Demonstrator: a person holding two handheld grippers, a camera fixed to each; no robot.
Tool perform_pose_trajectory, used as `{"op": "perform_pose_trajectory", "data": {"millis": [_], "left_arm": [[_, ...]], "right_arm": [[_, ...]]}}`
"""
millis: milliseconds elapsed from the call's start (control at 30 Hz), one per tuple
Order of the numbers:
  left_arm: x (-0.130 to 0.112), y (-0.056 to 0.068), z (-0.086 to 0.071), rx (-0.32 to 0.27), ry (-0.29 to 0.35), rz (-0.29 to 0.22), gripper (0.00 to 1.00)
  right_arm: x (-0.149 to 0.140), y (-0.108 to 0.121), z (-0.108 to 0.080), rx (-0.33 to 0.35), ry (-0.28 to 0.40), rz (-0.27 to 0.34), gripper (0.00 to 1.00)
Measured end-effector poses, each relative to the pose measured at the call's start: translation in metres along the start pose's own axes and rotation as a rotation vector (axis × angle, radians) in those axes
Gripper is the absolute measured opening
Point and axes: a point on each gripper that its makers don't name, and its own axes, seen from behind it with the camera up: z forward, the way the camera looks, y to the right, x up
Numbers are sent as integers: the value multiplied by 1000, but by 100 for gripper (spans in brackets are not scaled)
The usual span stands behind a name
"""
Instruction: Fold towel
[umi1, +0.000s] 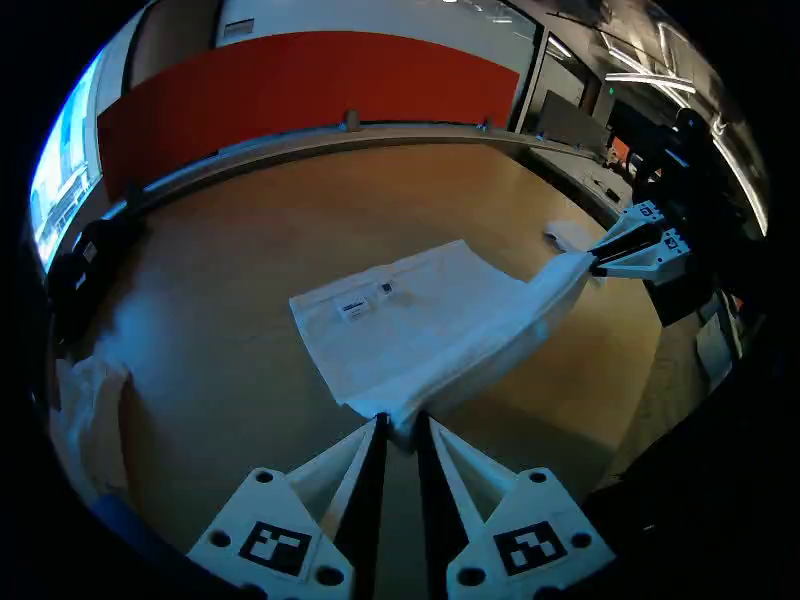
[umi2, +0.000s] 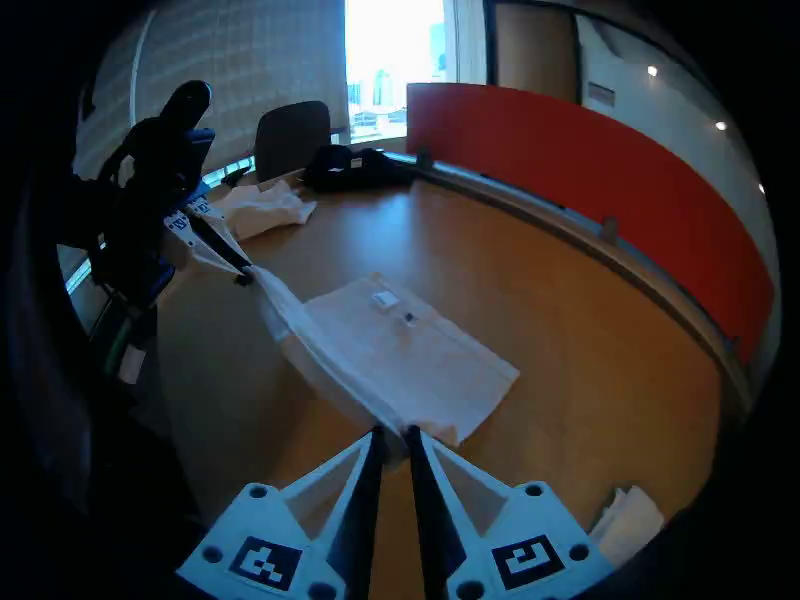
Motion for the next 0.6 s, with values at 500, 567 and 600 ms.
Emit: {"op": "perform_pose_trajectory", "data": {"millis": [500, 567, 600], "left_arm": [[33, -26, 28, 31, 34, 0, 20], [37, -30, 33, 34, 37, 1, 20], [39, -32, 35, 35, 37, 3, 20]], "right_arm": [[14, 33, 26, -36, -3, -1, 19], [16, 38, 29, -43, -6, -4, 19], [17, 40, 31, -46, -7, -6, 19]]}}
